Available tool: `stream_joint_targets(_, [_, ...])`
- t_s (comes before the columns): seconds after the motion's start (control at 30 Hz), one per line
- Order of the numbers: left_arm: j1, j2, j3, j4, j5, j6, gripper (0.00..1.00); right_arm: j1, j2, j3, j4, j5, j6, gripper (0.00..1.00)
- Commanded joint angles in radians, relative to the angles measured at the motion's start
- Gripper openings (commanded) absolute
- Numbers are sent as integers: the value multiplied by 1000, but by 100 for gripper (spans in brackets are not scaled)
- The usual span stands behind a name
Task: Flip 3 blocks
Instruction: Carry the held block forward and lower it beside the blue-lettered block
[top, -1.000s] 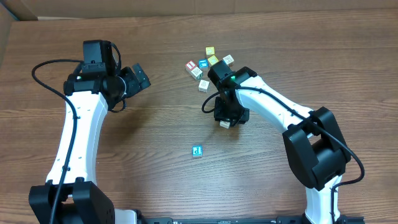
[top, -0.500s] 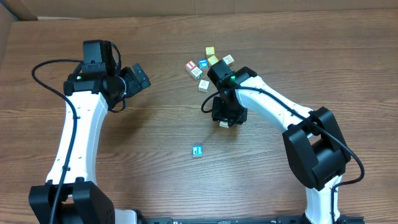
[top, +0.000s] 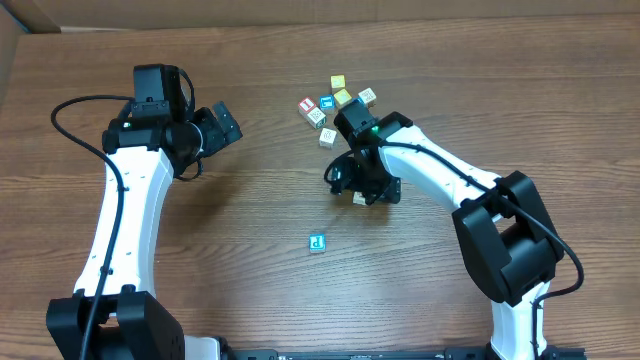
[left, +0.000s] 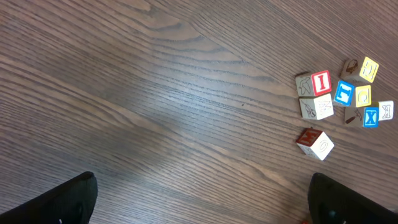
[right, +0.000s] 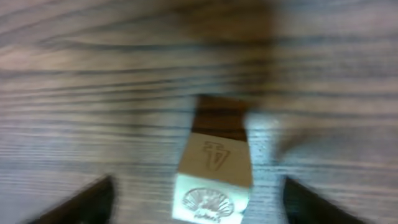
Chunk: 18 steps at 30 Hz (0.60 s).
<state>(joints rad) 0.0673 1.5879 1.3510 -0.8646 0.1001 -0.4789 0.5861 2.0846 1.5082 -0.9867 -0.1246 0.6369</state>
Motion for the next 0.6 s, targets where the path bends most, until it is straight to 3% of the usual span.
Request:
stream_joint_targets(0.0, [3, -6, 8, 1, -4, 11, 100, 4, 3, -16, 6, -2, 22, 52])
stream_joint_targets(0.03, [3, -6, 8, 2, -4, 11, 100, 4, 0, -12, 5, -10, 22, 41])
stream_joint_targets(0.1, [3, -6, 8, 1, -4, 11, 100, 2, -4, 3, -6, -32, 22, 35])
stream_joint_targets(0.3, [3, -6, 8, 1, -4, 11, 100, -9, -37, 108, -143, -46, 15, 37])
stream_joint_targets(0.47, [3, -6, 8, 1, -4, 11, 100, -9, -66, 203, -306, -58, -43, 32])
stream_joint_targets(0.57, [3, -6, 8, 1, -4, 11, 100, -10, -74, 245, -401, -57, -43, 24])
